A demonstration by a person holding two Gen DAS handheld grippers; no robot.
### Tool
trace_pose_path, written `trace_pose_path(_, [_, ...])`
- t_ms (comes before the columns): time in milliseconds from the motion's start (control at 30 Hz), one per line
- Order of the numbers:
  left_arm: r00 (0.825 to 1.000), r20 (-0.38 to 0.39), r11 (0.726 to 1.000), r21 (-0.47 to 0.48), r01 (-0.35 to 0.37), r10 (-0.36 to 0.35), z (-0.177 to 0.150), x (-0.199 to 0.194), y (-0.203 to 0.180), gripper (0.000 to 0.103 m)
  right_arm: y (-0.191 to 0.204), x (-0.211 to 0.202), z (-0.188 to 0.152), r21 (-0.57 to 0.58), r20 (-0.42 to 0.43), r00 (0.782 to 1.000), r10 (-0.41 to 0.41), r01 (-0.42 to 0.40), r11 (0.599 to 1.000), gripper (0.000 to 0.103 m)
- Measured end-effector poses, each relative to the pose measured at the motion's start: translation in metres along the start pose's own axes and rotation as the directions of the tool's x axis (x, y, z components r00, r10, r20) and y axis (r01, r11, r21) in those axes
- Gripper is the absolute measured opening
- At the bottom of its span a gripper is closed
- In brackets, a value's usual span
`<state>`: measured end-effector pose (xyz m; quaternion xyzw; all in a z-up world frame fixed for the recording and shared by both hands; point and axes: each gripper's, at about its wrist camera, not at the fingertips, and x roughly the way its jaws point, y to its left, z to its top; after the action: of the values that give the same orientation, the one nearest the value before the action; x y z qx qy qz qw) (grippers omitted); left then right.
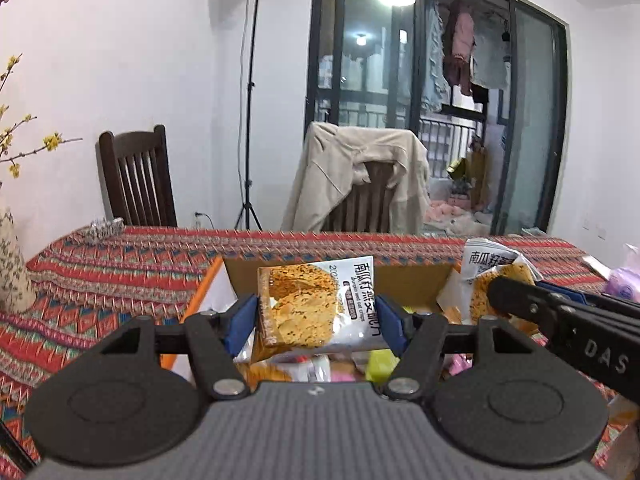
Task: Organize snacks
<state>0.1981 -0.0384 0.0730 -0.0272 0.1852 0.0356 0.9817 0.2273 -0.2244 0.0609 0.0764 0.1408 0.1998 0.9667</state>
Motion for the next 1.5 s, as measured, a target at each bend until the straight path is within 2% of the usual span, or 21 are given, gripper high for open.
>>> trace_pose_path(167, [0.998, 0.048, 0.999, -0.023, -0.024, 0.026, 0.003, 0.026, 0.006, 0.066, -0.006, 0.039, 0.004, 0.044, 0.015, 0.999, -0.034, 0.033, 0.998, 0.023])
trace_pose_path(400, [1.000, -0.001, 0.999, -0.024, -0.028, 0.028, -0.011, 0.058, 0.015, 0.066, -0.021, 0.065, -0.013, 0.062, -0.028, 0.999, -0.043, 0.045, 0.997, 0.023])
trace_pose_path(567, [1.000, -0.007, 0.999, -0.031, -0.027, 0.027, -0.016, 0.060, 0.020, 0.067, -0.020, 0.073, -0.022, 0.030, -0.059, 0.997, -0.055, 0.057, 0.998, 0.024])
trace_pose_path(600, [1.000, -0.006, 0.999, -0.032, -0.029, 0.029, -0.017, 0.059, 0.021, 0.070, -0.020, 0.073, -0.022, 0.030, -0.060, 0.996, -0.058, 0.060, 0.998, 0.024])
trace_pose_path(700, [0.999, 0.020, 0.998, -0.059, -0.031, 0.032, -0.019, 0.053, 0.025, 0.091, -0.021, 0.069, -0.025, 0.030, -0.058, 0.996, -0.066, 0.068, 0.997, 0.025])
trace_pose_path(733, [0.999, 0.030, 0.997, -0.070, -0.035, 0.037, -0.018, 0.051, 0.027, 0.102, -0.022, 0.068, -0.025, 0.030, -0.056, 0.996, -0.075, 0.076, 0.997, 0.032])
trace_pose_path(767, [0.998, 0.039, 0.996, -0.081, -0.039, 0.042, -0.018, 0.049, 0.030, 0.103, -0.023, 0.066, -0.025, 0.031, -0.054, 0.995, -0.084, 0.086, 0.996, 0.038])
trace_pose_path(800, [0.998, 0.051, 0.995, -0.093, -0.039, 0.044, -0.018, 0.047, 0.032, 0.103, -0.024, 0.065, -0.025, 0.033, -0.050, 0.995, -0.091, 0.093, 0.995, 0.057])
trace_pose_path(833, [0.998, 0.055, 0.994, -0.102, -0.032, 0.038, -0.017, 0.045, 0.035, 0.103, -0.025, 0.064, -0.025, 0.037, -0.044, 0.994, -0.099, 0.100, 0.994, 0.081])
trace_pose_path(900, [0.998, 0.054, 0.993, -0.116, -0.021, 0.027, -0.016, 0.043, 0.039, 0.103, -0.028, 0.060, -0.025, 0.050, -0.023, 0.993, -0.114, 0.115, 0.992, 0.103])
trace_pose_path(1067, [0.997, 0.068, 0.992, -0.122, -0.031, 0.040, -0.012, 0.037, 0.040, 0.103, -0.031, 0.056, -0.026, 0.052, -0.011, 0.990, -0.137, 0.138, 0.989, 0.103])
trace_pose_path(1267, [0.990, 0.131, 0.992, -0.122, -0.036, 0.052, -0.004, 0.017, 0.036, 0.103, -0.025, 0.047, -0.018, 0.016, 0.000, 0.987, -0.159, 0.159, 0.987, 0.103])
trace_pose_path(1367, [0.986, 0.159, 0.992, -0.126, -0.025, 0.045, 0.003, -0.003, 0.039, 0.103, -0.016, 0.026, -0.009, -0.009, 0.019, 0.984, -0.178, 0.178, 0.984, 0.103])
trace_pose_path(1500, [0.988, 0.153, 0.993, -0.119, -0.003, 0.022, 0.005, -0.032, 0.044, 0.103, -0.005, -0.009, -0.002, -0.048, 0.046, 0.985, -0.167, 0.169, 0.984, 0.103])
